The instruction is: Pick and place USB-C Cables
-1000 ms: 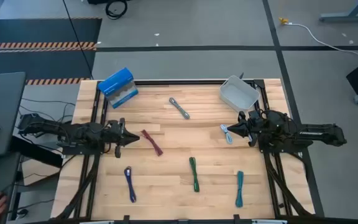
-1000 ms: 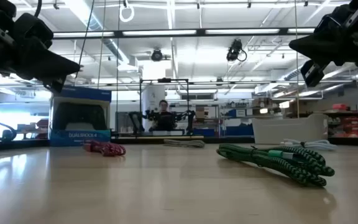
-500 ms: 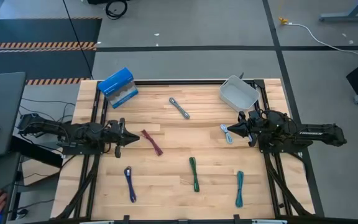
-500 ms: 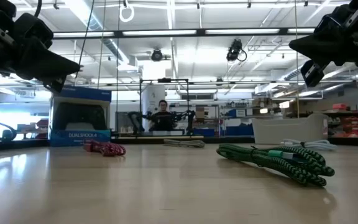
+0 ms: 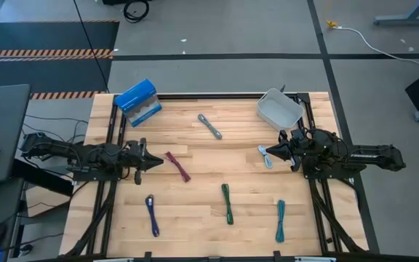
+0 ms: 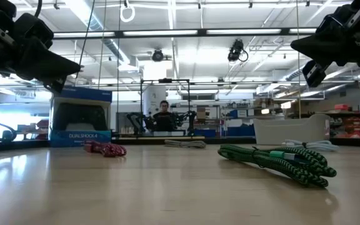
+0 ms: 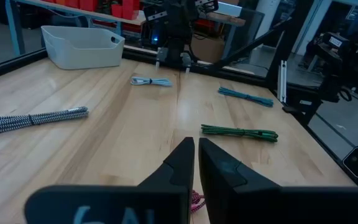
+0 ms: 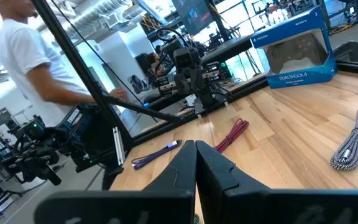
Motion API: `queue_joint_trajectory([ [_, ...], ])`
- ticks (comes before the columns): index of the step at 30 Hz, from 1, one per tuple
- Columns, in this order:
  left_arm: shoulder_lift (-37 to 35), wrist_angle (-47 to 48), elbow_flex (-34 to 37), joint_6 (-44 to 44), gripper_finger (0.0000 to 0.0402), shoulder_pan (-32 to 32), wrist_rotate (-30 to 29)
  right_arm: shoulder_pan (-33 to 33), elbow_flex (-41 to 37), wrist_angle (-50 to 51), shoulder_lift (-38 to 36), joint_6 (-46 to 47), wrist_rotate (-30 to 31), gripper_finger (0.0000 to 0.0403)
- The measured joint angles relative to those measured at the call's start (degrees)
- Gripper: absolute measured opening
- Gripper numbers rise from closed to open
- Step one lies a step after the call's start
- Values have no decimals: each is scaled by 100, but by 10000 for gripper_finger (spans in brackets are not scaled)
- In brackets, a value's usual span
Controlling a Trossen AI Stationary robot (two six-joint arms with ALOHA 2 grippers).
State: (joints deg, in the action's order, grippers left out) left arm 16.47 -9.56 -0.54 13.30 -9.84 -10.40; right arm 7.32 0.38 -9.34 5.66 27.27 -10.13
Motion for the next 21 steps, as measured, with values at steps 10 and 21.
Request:
queue_joint_trajectory([
  [10, 2, 0, 0, 0, 30, 2, -2, -1, 0, 0, 1, 0, 0, 9],
  [21, 2, 0, 0, 0, 30, 0, -2, 2, -1, 0, 0, 0, 0, 9],
])
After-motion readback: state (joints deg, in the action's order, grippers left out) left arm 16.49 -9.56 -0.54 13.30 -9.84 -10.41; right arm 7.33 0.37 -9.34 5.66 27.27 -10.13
